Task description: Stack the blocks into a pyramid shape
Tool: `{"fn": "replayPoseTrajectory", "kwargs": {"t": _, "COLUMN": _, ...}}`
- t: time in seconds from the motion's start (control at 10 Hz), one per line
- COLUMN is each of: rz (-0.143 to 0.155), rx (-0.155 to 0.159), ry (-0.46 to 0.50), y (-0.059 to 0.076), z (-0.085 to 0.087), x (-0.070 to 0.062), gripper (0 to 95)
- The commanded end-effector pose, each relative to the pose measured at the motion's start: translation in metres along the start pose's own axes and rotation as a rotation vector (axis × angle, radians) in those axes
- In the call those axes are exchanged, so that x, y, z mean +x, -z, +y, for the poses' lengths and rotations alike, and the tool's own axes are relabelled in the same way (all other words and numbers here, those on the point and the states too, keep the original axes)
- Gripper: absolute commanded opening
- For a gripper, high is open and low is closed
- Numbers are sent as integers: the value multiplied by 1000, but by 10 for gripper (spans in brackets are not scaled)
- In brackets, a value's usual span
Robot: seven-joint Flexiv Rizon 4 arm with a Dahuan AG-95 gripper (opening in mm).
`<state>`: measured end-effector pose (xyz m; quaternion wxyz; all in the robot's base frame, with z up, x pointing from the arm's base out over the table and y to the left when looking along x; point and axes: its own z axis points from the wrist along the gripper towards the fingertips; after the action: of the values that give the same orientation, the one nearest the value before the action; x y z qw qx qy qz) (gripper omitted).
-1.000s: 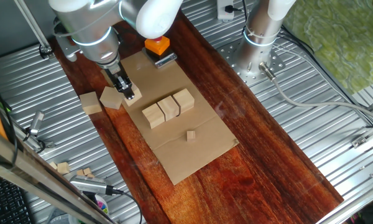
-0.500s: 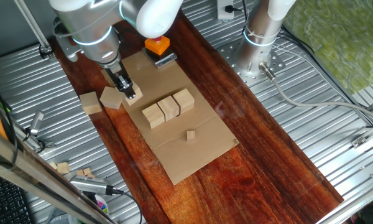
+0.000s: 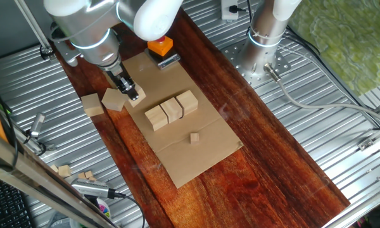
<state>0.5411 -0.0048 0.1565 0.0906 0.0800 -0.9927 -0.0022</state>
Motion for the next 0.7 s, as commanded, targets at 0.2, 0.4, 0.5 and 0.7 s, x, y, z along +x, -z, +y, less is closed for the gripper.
{"fn": "replayPoseTrajectory", "kwargs": {"t": 0.2, "rz": 9, "rx": -6, "ry": -22, "y": 1, "z": 4, "x": 29, "gripper": 0}}
{"fn": "replayPoseTrajectory", "kwargs": {"t": 0.4, "rz": 8, "rx": -10, "ry": -64, "y": -4, "z": 16, "x": 50, "gripper": 0}}
{"fn": "replayPoseTrajectory", "kwargs": {"t": 0.5, "rz": 7, "rx": -11, "ry": -80, "y": -5, "z": 20, "x": 55, "gripper": 0}}
{"fn": "replayPoseTrajectory", "kwargs": {"t": 0.7, "rz": 6, "rx": -22, "ry": -114, "y": -9, "z": 28, "x": 65, "gripper": 0}}
